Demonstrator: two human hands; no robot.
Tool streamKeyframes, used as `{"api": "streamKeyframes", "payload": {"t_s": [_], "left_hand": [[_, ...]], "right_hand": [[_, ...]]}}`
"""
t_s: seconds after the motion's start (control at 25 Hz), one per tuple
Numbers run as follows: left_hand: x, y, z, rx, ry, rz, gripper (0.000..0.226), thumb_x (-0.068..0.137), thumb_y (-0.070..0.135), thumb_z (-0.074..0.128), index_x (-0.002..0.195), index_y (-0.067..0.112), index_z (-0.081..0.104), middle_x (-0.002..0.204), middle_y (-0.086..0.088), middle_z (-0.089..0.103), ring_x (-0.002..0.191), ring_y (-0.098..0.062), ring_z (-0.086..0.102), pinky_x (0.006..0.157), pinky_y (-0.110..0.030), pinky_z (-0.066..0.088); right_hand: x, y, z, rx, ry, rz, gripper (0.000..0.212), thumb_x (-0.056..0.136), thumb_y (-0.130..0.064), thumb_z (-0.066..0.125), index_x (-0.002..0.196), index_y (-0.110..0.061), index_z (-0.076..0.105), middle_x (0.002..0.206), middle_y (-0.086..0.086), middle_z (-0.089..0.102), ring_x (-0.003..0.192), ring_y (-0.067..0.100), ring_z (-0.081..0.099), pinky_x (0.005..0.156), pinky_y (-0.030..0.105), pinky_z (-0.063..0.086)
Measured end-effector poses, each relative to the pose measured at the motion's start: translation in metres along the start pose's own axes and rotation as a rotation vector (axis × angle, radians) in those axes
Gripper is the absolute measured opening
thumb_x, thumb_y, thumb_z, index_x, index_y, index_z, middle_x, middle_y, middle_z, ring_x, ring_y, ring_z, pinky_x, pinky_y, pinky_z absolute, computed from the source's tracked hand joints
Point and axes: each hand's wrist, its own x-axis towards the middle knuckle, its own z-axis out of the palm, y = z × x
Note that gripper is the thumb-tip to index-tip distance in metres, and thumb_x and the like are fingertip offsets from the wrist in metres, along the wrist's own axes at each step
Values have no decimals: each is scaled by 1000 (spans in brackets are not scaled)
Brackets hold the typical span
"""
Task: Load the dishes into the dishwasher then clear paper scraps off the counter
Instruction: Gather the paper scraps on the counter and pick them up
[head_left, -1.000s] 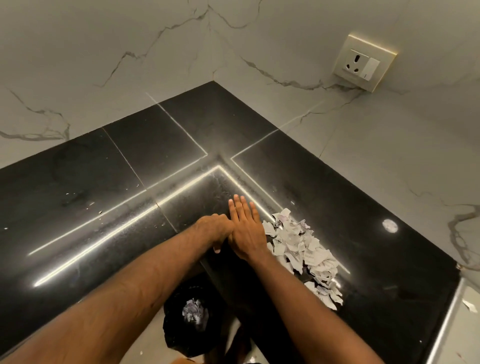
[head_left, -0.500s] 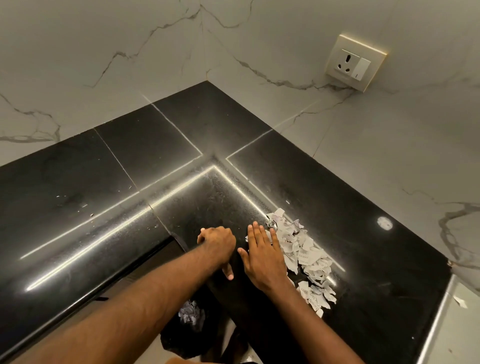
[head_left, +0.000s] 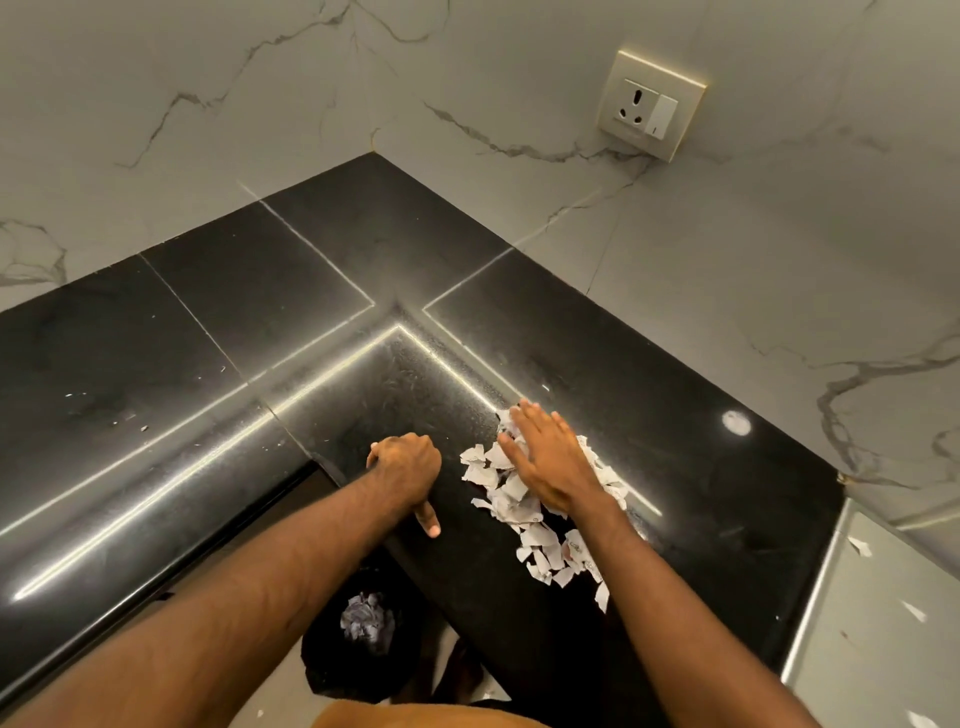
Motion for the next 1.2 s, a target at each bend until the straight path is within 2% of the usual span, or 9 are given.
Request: {"api": "streamKeyframes", "payload": {"t_s": [0.08, 0.2, 0.36, 0.48, 0.6, 0.68, 0.88, 1.08, 1.2], "left_hand": [[-2, -4, 4, -10, 23, 8, 102, 57, 79, 82, 125, 5, 63, 122, -7, 65, 112, -28, 65, 90, -49, 59], [-10, -7, 6, -15, 50, 7, 95, 62, 80, 77, 122, 7, 65, 120, -5, 66, 112, -26, 65, 91, -46, 58], [-13, -7, 1, -328, 191, -107, 55, 96, 56, 60, 126, 9, 63, 131, -10, 63, 115, -28, 63, 96, -44, 55], [-7, 13, 9, -591, 460, -76, 66, 103, 56, 46, 148, 7, 44, 157, -17, 41, 139, -32, 48, 114, -48, 42], [-4, 47, 24, -817, 378, 239, 83, 102, 67, 34, 164, 15, 14, 171, -7, 10, 157, -23, 12, 127, -41, 13], [0, 62, 35, -874, 341, 287, 87, 98, 75, 26, 165, 22, 8, 172, -1, 3, 158, -17, 1, 129, -43, 7], [9, 73, 55, -899, 375, 299, 87, 96, 80, 15, 164, 28, 5, 171, 5, -1, 157, -11, -6, 129, -43, 0], [0, 90, 66, -915, 388, 391, 87, 96, 82, 19, 164, 31, 3, 171, 9, -3, 156, -7, -11, 129, -42, -2], [-3, 91, 66, -841, 357, 432, 90, 96, 81, 26, 165, 29, 2, 171, 10, -6, 155, -4, -14, 129, -42, -3]], "right_hand": [[-21, -2, 3, 16, -27, -73, 72, 107, -71, 15, 166, -31, 23, 174, -8, 14, 160, 4, 6, 132, 46, 6], [-48, 1, -1, 137, 42, -101, 62, 109, -67, 21, 160, -36, 38, 169, -13, 31, 156, -3, 16, 132, 45, 8], [-63, 19, -5, 276, 357, 184, 65, 108, -67, 18, 160, -33, 36, 169, -9, 29, 157, 6, 17, 131, 46, 11], [-67, 28, 9, 318, 376, 366, 77, 105, -74, 9, 164, -28, 24, 173, -2, 21, 160, 12, 13, 131, 49, 12], [-74, 20, 17, 327, 230, 252, 73, 105, -73, 9, 166, -33, 19, 173, -6, 16, 159, 9, 9, 131, 46, 9], [-80, 19, 11, 386, 258, 232, 69, 106, -72, 13, 164, -37, 26, 171, -10, 23, 158, 10, 15, 129, 47, 14], [-130, 29, 15, 530, 502, 413, 74, 103, -74, 16, 159, -32, 41, 165, -8, 38, 153, 9, 28, 126, 54, 27], [-141, 5, 55, 419, 514, 454, 68, 107, -65, 18, 165, -30, 26, 172, -11, 22, 158, 2, 14, 131, 43, 9], [-117, -7, 49, 473, 489, 439, 70, 107, -66, 16, 166, -30, 20, 173, -10, 18, 158, 2, 11, 131, 48, 12]]}}
